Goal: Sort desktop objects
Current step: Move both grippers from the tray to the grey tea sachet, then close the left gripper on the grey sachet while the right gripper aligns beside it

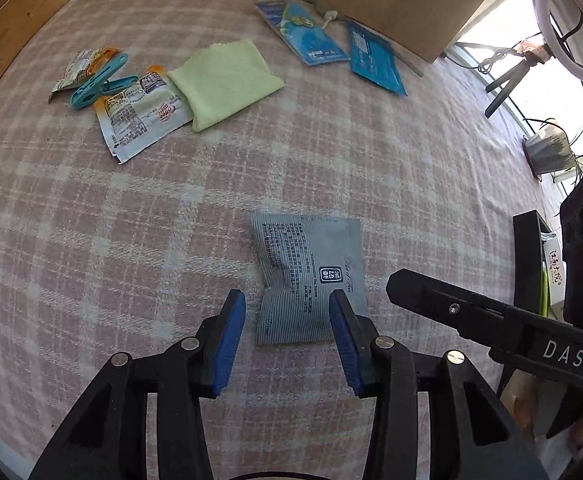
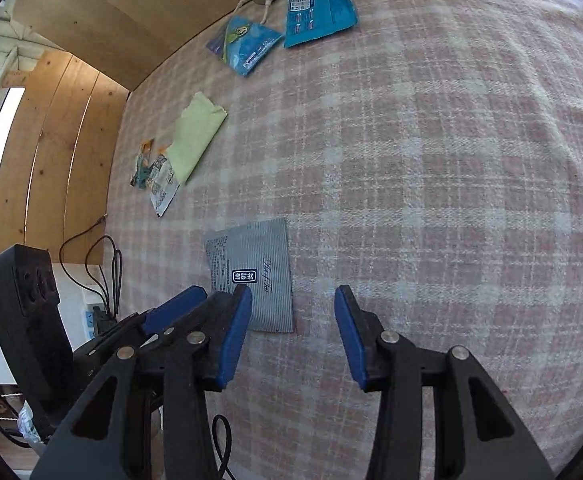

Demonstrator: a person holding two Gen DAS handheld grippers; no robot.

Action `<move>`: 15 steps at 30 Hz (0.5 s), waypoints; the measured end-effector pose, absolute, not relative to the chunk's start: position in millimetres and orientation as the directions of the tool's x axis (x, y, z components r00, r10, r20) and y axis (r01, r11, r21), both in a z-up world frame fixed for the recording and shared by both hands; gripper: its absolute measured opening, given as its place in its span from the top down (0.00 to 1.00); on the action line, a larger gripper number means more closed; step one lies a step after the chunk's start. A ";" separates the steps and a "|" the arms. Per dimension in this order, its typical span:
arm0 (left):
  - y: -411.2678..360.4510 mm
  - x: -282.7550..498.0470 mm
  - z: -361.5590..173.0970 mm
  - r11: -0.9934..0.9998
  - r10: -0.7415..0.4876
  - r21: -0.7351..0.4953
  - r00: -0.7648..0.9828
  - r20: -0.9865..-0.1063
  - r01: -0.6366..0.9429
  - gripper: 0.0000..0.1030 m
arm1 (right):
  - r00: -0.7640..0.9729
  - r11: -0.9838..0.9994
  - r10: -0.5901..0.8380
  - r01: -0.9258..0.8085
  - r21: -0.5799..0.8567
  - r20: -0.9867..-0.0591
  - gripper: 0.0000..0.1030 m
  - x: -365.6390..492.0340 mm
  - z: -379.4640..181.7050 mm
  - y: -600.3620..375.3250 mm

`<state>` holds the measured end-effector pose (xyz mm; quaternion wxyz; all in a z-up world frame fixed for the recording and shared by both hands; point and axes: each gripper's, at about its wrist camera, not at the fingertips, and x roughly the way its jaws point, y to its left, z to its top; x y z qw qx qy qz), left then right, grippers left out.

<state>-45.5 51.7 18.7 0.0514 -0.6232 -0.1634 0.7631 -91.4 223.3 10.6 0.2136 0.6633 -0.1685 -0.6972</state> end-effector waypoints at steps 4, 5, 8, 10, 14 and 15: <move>51.2 -48.1 15.0 -0.933 0.307 -0.340 -0.228 -0.924 0.120 0.60 | -0.005 -0.833 -0.552 0.024 0.552 -0.834 0.62 -96.2 0.5 218.8; 51.6 -48.4 14.8 -0.932 0.312 -0.344 -0.231 -0.922 0.116 0.60 | -0.002 -0.834 -0.552 0.018 0.552 -0.834 0.63 -97.4 -2.2 216.9; 53.5 -55.7 15.3 -0.932 0.325 -0.352 -0.235 -0.916 0.083 0.61 | 0.002 -0.825 -0.565 0.013 0.565 -0.825 0.66 -99.6 -3.9 211.6; 57.3 -56.3 15.2 -0.944 0.301 -0.325 -0.240 -0.923 0.065 0.66 | 0.021 -0.812 -0.584 0.002 0.584 -0.812 0.73 -101.5 -7.9 207.2; 57.2 -60.6 11.6 -0.930 0.338 -0.361 -0.230 -0.913 0.069 0.78 | 0.025 -0.783 -0.622 -0.029 0.621 -0.783 0.83 -101.9 -13.1 205.7; 57.9 -60.5 11.2 -0.932 0.331 -0.355 -0.230 -0.915 0.071 0.79 | 0.041 -0.771 -0.637 -0.036 0.636 -0.770 0.88 -100.8 -15.4 204.6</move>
